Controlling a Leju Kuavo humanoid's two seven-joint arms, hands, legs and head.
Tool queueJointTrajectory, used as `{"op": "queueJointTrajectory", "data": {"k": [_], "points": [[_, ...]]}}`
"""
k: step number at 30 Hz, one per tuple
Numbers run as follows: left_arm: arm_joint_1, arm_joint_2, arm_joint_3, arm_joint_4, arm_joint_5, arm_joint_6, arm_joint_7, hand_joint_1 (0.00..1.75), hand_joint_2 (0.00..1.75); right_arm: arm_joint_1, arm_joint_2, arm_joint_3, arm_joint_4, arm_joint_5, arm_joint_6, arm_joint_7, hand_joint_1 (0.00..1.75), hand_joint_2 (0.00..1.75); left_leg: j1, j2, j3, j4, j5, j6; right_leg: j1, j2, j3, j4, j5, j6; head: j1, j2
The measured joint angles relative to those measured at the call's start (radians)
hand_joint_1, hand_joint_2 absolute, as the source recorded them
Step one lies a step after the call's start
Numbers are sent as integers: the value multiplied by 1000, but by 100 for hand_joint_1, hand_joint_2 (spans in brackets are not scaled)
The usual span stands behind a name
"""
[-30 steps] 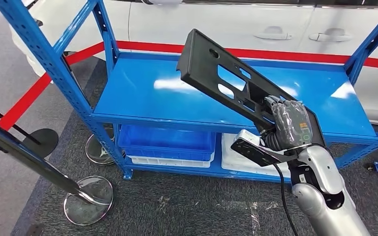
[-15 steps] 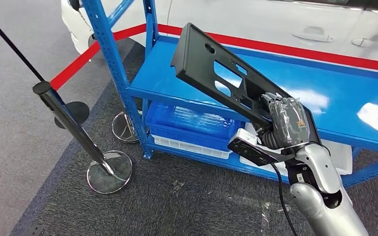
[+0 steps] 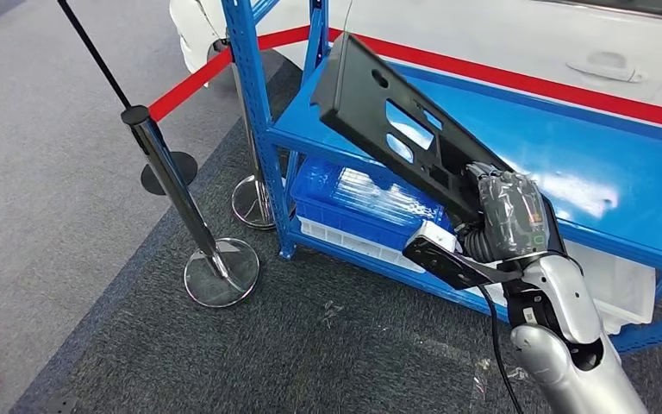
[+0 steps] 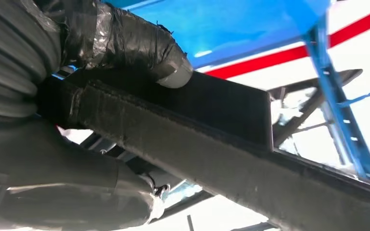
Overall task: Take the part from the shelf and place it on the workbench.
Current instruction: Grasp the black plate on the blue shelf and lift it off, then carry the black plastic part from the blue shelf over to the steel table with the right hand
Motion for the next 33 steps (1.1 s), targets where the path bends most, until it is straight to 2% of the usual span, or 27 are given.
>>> {"op": "queueJointTrajectory", "data": {"k": [2,4,6,7,8,9,10,11,13,15,16,17,18,19,21,22,23,24,25,26,27,28,29,30,31,32,33], "points": [[2,2,0,0,0,-3,2,0,175,0,0,1,-1,7,-1,10,175,175,1,7,-12,13,-16,-10,-3,-8,-10,-5,13,-12,-1,0],[1,4,0,0,-1,-7,3,0,175,1,1,2,-2,16,-2,19,175,175,2,29,-36,88,-93,-16,-6,-17,-25,-6,28,-28,-7,0],[-2,5,0,0,-3,-11,2,0,175,3,1,3,-4,20,-3,24,175,175,2,44,-61,209,-176,-20,-2,-23,-47,1,41,-36,-11,0],[-3,4,0,0,-4,-13,1,0,175,4,1,3,-4,20,-3,25,175,175,2,46,-65,256,-191,-20,1,-26,-61,5,48,-38,-11,0],[-3,4,0,0,-6,-15,0,0,175,6,1,3,-4,20,-3,26,175,175,2,47,-58,279,-181,-19,3,-28,-76,9,57,-38,-11,0],[-3,5,0,0,-6,-16,-1,0,175,7,1,3,-4,21,-4,27,175,175,1,47,-36,272,-154,-16,6,-30,-91,13,65,-39,-11,0],[-4,5,0,0,-7,-18,-3,0,175,8,1,3,-5,21,-4,27,175,175,-2,48,1,235,-123,-10,8,-31,-106,17,75,-38,-12,0],[-5,8,0,0,-8,-19,-5,0,175,10,1,3,-7,21,-4,27,175,175,-5,49,48,176,-108,-1,10,-31,-119,20,83,-37,-11,0],[-9,13,0,0,-10,-23,-11,0,175,13,1,3,-15,21,-6,29,175,175,-13,53,143,38,-126,11,14,-34,-132,22,99,-32,-10,0],[-11,17,0,0,-12,-24,-16,0,175,16,1,3,-20,22,-7,32,175,175,-19,54,172,-27,-135,17,12,-37,-134,13,121,-23,-12,0],[-11,18,0,0,-13,-25,-18,0,175,19,0,3,-21,23,-7,33,175,175,-17,55,166,-31,-122,21,11,-37,-137,10,128,-17,-13,0],[-10,19,0,0,-14,-26,-19,0,175,22,0,2,-23,25,-8,35,175,175,-15,55,156,-37,-107,26,10,-34,-141,12,120,-10,-14,0],[-10,19,0,0,-15,-28,-19,0,175,25,-1,2,-24,26,-8,36,175,175,-11,57,148,-43,-93,32,9,-29,-148,30,92,-3,-12,0],[-10,19,0,0,-15,-30,-20,0,175,29,-2,2,-25,28,-8,37,175,175,-7,59,138,-47,-80,38,8,-25,-158,68,44,3,-9,0],[-10,18,0,0,-14,-32,-18,0,175,34,-3,1,-27,30,-8,37,175,175,-7,60,105,-41,-57,44,1,-19,-177,183,-55,13,-4,0],[-10,18,0,0,-12,-33,-16,0,175,37,-3,0,-28,34,-8,37,175,175,-6,60,87,-37,-46,43,-3,-19,-182,239,-77,17,-3,0],[-10,18,0,0,-8,-33,-12,0,175,40,-2,1,-29,39,-8,37,175,175,-5,59,69,-33,-36,41,-8,-19,-178,275,-71,22,-3,0],[-10,18,0,0,-3,-33,-7,0,175,40,1,3,-28,47,-10,36,175,175,-3,59,50,-27,-26,38,-13,-19,-162,283,-45,26,-2,0],[-10,19,0,0,3,-33,-1,0,175,36,8,7,-26,58,-13,35,175,175,-1,58,30,-19,-17,32,-17,-19,-129,255,-11,29,-2,0],[-11,20,0,0,9,-33,3,0,175,28,17,14,-22,68,-18,35,175,175,1,57,13,-11,-9,26,-21,-18,-84,200,7,31,-2,0],[-12,23,0,0,12,-33,6,0,175,17,29,23,-18,77,-25,36,175,175,3,57,-2,-3,-1,18,-20,-16,-34,126,5,32,-2,0],[-13,26,0,1,15,-33,8,0,175,7,41,32,-13,83,-32,37,175,175,3,57,-13,1,7,11,-19,-13,7,63,-8,29,-3,0],[-14,30,0,1,15,-33,9,0,175,-1,51,40,-9,87,-38,37,175,175,2,56,-19,3,16,4,-16,-11,30,19,-24,25,-3,0],[-15,33,0,1,16,-33,9,0,175,-6,59,45,-5,89,-42,38,175,175,2,54,-24,1,27,-2,-11,-10,38,-2,-30,20,-4,0],[-14,36,0,1,16,-33,10,0,175,-10,65,50,-1,90,-45,39,175,175,3,51,-27,-3,37,-8,-13,-12,29,-4,-22,11,-4,0],[-12,38,0,1,17,-34,10,0,175,-14,71,54,3,90,-46,39,175,175,4,49,-33,-1,34,-14,-14,-15,20,-6,-12,2,-4,0],[-10,39,0,1,17,-35,11,0,175,-17,76,58,7,90,-47,40,175,175,6,48,-43,14,12,-19,-15,-18,9,-7,0,-9,-6,0]]}}
